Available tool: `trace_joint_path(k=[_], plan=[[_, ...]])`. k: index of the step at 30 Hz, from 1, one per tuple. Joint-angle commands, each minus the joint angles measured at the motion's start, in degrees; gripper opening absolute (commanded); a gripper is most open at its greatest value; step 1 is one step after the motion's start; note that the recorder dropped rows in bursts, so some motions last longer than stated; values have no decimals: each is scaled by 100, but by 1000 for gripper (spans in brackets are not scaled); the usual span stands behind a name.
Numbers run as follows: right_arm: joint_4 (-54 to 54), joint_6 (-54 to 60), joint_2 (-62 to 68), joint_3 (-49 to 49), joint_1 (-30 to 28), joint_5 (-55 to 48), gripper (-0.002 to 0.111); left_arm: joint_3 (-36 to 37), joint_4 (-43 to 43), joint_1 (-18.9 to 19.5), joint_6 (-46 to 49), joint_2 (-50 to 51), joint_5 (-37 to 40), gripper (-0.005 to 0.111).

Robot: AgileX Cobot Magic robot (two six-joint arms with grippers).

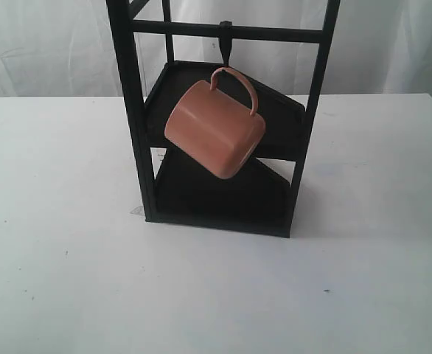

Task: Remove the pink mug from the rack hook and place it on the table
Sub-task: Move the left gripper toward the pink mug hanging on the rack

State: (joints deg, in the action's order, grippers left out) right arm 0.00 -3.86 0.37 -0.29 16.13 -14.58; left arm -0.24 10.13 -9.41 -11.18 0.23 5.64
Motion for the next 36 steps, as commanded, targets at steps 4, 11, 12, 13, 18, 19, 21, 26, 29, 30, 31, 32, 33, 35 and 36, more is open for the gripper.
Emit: trace_joint_path(k=[4,11,12,13,18,19,21,26,29,30,31,32,33,35,36], plan=[[0,22,-37,29,-16,61,0,24,354,11,-874,-23,-797,0],[0,22,-37,29,-16,61,0,24,598,-1,-1725,-23,-564,0],[0,22,-37,29,-16,61,0,-68,598,-13,-1862,-23,-406,0],[0,22,-37,29,-16,61,0,-255,598,-64,-1876,-23,-171,0],[0,22,-37,29,-16,61,0,-1490,718,-495,-762,-23,1335,0],[0,22,-37,29,-16,61,0,-1717,820,-567,-483,-23,1597,0],[0,22,-37,29,-16,61,0,-2228,1183,-719,171,-23,2186,0],[0,22,-37,29,-16,61,0,-3550,1647,-869,1293,977,4506,0],[0,22,-37,29,-16,61,0,-3915,2114,-869,2583,1982,4718,0],[0,22,-37,29,-16,61,0,-3926,2129,-869,2732,2178,4555,1],[0,22,-37,29,-16,61,0,-3926,2177,-869,3011,2562,4138,8],[0,22,-37,29,-16,61,0,-3926,2223,-869,3144,2711,3963,13],[0,22,-37,29,-16,61,0,-3926,2443,-869,3588,3077,3484,30],[0,22,-37,29,-16,61,0,-3926,3132,-869,4463,3531,2799,56],[0,22,-37,29,-16,61,0,-3926,3534,-869,4988,3773,2583,63]])
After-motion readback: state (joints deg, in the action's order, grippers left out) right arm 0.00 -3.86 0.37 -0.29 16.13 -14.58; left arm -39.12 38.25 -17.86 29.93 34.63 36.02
